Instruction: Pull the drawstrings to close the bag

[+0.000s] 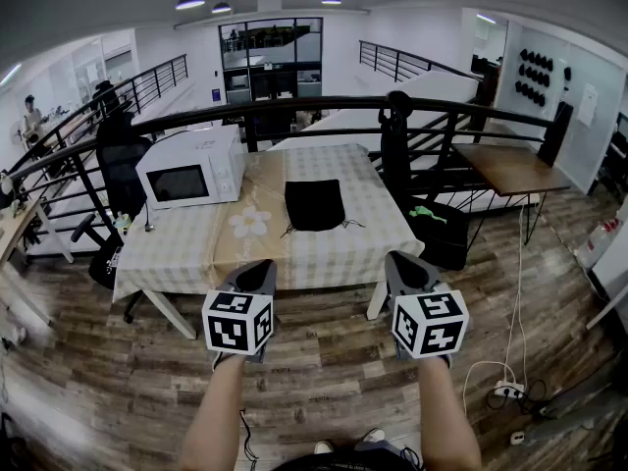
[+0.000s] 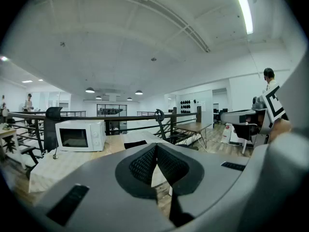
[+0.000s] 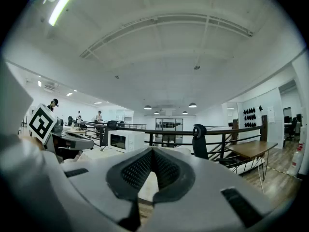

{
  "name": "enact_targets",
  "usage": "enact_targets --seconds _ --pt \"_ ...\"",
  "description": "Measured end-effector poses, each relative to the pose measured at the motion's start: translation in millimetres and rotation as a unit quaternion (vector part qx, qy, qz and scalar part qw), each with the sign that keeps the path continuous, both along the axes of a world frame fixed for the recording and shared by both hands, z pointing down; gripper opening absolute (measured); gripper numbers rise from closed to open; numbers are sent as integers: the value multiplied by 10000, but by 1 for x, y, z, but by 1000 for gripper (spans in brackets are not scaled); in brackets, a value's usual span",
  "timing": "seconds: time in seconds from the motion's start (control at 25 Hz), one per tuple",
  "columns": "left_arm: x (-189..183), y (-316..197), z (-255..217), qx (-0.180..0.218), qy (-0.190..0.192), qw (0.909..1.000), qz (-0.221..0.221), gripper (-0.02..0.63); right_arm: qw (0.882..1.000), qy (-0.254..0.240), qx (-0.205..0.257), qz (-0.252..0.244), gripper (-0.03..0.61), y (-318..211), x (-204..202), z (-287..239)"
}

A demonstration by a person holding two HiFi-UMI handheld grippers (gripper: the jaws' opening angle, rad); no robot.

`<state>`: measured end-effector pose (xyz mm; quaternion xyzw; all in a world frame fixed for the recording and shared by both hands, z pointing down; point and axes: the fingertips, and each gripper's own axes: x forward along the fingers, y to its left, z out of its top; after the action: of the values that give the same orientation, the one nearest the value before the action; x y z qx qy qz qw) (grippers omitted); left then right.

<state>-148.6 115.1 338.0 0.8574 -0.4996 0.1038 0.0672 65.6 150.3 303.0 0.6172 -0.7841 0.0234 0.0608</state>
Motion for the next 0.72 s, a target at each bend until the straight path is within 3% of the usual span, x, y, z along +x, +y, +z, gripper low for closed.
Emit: enact_targets --seconds 0.32,0.72 --pt "0 -1 4 -80 245 9996 143 26 10000 33 42 58 23 0 -6 1" --pt "5 -11 16 -187 136 9997 118 29 10000 -36 25 29 25 -13 -4 8"
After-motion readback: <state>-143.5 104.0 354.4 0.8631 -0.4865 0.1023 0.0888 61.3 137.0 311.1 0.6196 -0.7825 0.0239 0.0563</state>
